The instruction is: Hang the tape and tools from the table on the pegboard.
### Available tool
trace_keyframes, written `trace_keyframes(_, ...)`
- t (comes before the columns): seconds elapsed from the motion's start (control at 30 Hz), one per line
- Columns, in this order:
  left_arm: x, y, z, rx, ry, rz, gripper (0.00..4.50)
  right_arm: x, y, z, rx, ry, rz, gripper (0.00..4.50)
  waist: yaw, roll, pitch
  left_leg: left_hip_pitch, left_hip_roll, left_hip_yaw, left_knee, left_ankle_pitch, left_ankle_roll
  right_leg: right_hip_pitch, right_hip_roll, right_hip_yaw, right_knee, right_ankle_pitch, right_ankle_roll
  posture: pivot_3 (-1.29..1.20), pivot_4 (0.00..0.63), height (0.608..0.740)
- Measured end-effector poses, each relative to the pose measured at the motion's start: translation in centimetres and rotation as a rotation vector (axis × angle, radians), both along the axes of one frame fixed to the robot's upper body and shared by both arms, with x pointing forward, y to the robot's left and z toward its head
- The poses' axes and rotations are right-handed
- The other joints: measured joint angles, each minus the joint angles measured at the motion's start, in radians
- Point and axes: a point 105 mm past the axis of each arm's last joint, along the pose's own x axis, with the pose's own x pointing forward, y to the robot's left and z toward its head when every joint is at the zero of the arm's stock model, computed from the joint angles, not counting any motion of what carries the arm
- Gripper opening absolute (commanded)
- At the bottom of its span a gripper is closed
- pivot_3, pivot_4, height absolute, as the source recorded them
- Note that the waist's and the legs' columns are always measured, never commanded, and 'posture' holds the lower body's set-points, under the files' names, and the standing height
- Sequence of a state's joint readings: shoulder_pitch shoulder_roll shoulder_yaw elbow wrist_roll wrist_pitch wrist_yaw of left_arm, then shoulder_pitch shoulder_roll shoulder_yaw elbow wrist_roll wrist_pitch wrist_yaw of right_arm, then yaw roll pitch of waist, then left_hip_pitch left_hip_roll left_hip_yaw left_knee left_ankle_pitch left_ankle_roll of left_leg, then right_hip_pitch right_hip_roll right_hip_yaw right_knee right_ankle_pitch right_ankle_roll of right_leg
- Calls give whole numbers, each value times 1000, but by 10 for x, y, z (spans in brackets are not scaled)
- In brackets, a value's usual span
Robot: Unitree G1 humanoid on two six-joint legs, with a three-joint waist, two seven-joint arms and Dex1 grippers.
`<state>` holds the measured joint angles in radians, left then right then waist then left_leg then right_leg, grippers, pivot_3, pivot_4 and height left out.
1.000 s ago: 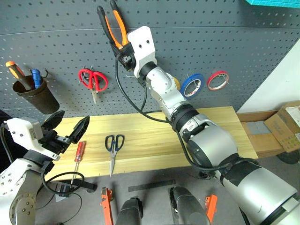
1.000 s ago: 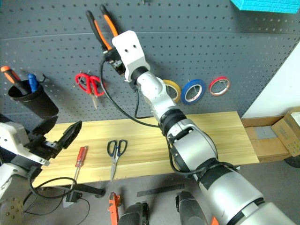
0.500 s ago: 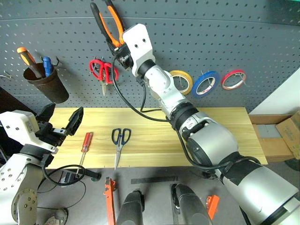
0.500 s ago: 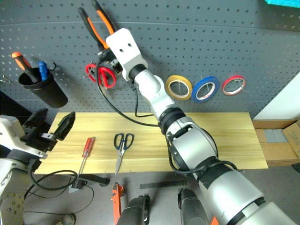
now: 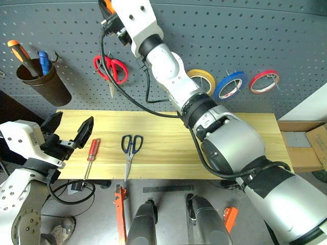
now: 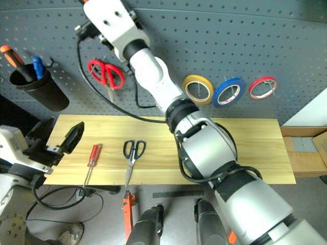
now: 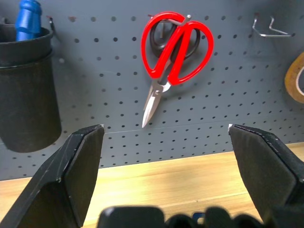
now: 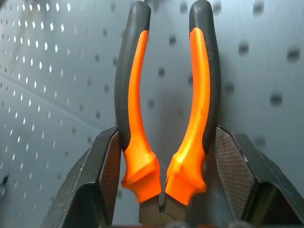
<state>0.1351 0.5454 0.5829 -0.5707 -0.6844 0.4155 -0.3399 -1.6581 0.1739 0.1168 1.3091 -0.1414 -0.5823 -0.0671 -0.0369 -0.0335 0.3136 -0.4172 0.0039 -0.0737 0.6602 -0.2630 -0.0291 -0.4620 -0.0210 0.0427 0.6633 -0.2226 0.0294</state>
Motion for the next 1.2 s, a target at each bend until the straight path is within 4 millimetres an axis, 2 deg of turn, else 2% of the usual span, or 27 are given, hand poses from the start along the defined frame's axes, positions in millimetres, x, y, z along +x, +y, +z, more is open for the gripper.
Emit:
trace_keyframes(0.1, 1, 0, 1, -1, -5, 1, 4500, -2, 4, -8, -55, -55, -36, 2400, 5, 0, 0, 0, 0, 0, 0, 0, 0, 0, 0, 0, 0, 0, 0, 124, 332, 740)
trace_keyframes(0.27, 1, 0, 3, -1, -10, 3, 4500, 7, 3, -49, -200, -115, -147, 2399, 8, 0, 0, 0, 0, 1, 1, 3, -5, 1, 0, -2, 1, 0, 0, 132, 338, 740)
trace_keyframes(0.33, 1, -1, 3, -2, -9, 5, 4500, 9, 3, -57, -242, -143, -178, 2399, 8, -1, 1, 0, 0, 1, 0, 3, -6, 1, 1, -2, 1, 0, 0, 131, 338, 740)
trace_keyframes(0.63, 3, -3, 7, -8, -22, -1, 4500, 23, -21, -51, -221, -147, -276, 2399, 8, -1, 3, 0, 1, 1, 0, 4, -7, 1, 2, -3, 1, 0, -1, 119, 331, 740)
trace_keyframes(0.73, 3, -5, 6, -13, -17, -10, 4500, 32, -32, -51, -176, -82, -302, 2399, 8, -1, 3, 0, 2, 1, 0, 4, -7, 1, 2, -3, 1, 0, -1, 112, 331, 740)
trace_keyframes(1.03, 7, -12, 8, -17, -19, -39, 4500, 49, -50, -84, -123, 92, -308, 2397, 10, -1, 3, 2, 2, -1, 2, 9, -10, 5, 4, -5, 1, 4, -4, 86, 326, 740)
trace_keyframes(1.2, 9, -14, 11, -16, -32, -53, 4500, 54, -59, -96, -110, 132, -335, 2397, 10, -1, 3, 2, 5, -1, 2, 11, -11, 5, 12, -5, 1, 7, -7, 80, 324, 740)
